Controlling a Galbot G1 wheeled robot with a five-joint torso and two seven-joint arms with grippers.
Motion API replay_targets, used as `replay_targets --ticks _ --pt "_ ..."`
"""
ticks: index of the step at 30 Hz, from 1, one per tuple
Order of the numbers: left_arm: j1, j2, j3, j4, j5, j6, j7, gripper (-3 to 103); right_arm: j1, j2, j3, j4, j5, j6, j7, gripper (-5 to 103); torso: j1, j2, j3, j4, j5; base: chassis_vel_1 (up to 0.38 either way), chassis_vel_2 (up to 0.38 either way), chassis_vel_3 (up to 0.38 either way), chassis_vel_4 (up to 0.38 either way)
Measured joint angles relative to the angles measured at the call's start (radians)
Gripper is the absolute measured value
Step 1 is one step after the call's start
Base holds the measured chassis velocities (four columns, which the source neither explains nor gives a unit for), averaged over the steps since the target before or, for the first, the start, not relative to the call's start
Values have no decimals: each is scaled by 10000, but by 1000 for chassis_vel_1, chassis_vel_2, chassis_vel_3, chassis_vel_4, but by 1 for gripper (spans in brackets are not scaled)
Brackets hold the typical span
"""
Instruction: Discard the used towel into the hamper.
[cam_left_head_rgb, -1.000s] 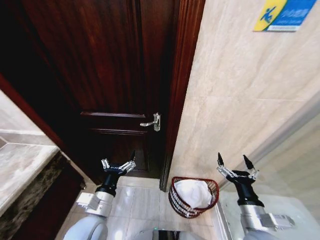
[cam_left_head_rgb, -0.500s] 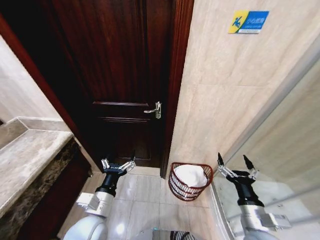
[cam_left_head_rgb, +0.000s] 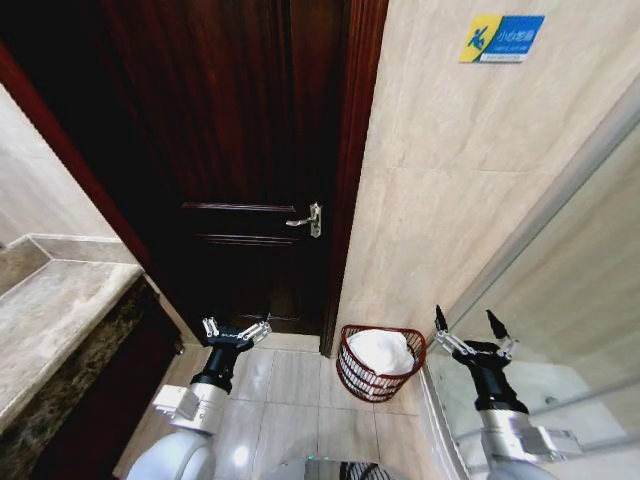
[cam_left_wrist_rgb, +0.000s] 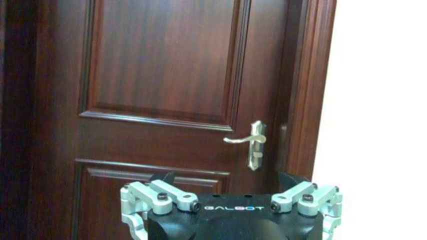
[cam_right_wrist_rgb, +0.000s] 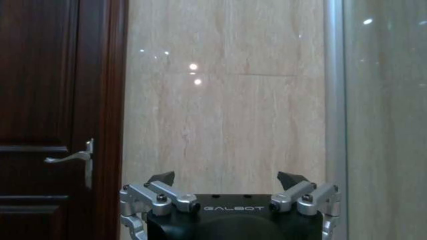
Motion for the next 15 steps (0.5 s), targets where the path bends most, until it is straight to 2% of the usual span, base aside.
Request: replay_targets --ticks 8,11,12,15 --pt "0 1 -2 0 0 0 0 100 -1 0 0 0 0 0 0 100 -2 2 -1 0 -8 206 -203 -192 204" --pt "0 -1 0 0 0 0 0 100 0 0 0 -1 0 -1 0 100 1 2 0 0 6 236 -241 -234 242" --pt "0 1 -1 0 0 0 0 100 0 0 -1 0 0 0 0 100 0 2 -1 0 -11 257 -284 -232 283" --pt "0 0 0 0 0 0 0 100 0 0 0 -1 0 -1 0 100 1 2 0 0 1 300 -307 -293 297"
